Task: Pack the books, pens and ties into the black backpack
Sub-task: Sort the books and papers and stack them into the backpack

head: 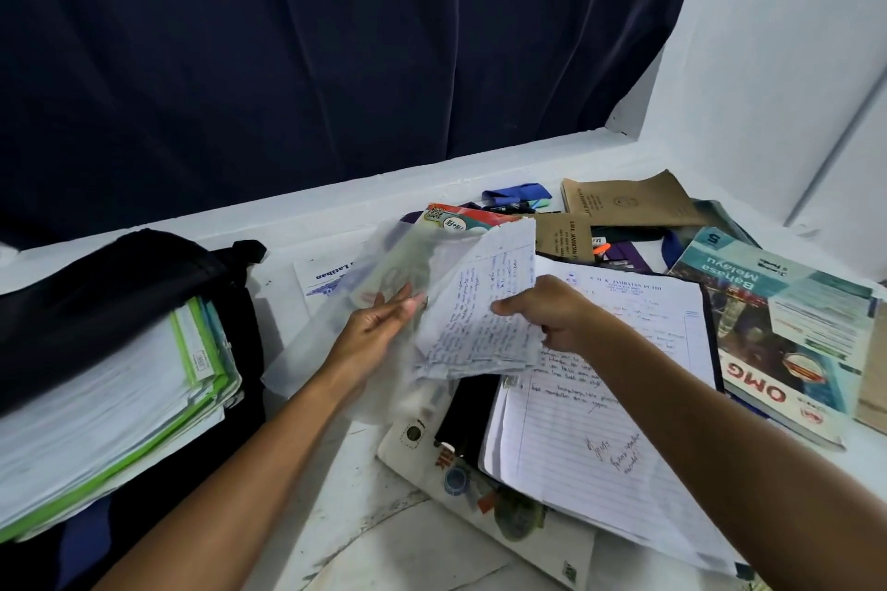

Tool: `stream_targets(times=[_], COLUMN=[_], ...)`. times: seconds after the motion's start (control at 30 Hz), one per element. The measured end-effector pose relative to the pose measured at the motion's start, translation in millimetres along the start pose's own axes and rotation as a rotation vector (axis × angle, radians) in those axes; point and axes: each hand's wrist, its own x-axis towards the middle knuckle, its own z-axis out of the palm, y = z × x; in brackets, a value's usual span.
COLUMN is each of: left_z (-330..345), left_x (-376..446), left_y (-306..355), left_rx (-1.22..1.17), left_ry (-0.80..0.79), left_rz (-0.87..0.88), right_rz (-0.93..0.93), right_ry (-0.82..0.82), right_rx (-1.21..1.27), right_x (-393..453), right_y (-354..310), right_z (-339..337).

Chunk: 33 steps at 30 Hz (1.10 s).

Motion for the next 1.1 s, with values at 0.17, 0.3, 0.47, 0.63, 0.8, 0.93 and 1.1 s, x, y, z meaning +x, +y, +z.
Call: stream_targets(times=[0.17,0.3,0.47,0.63,0.8,0.93,1.1], left_z=[3,4,3,3,1,2,3], left_x=[-2,-3,-5,-6,-8,-7,-7], left_y=[0,-1,1,3,0,5,4], left_rx=[-0.018,-0.069,-0.080,-0.068,-0.008,0.106,0.275], left_ry=[0.007,0.010,0.012,0.001,-0.015,0.014,0.020], left_rz=[-0.050,-0.054,-0.053,-0.064,-0.053,-0.027,0.078], right_rz=[-0.029,-0.004,0.038,0.045,0.062,0.058,0.098], right_ry=[0.018,0.040,-0.002,-0.004,-0.025,-0.019,-0.052], right_rx=[0.000,-0.026,-0.009,0.058,0.074,0.057,0.002], right_x=[4,2,1,13,17,17,12], right_y=[5,-1,2,3,6,4,4], right_z=[28,20,12,38,46,47,26])
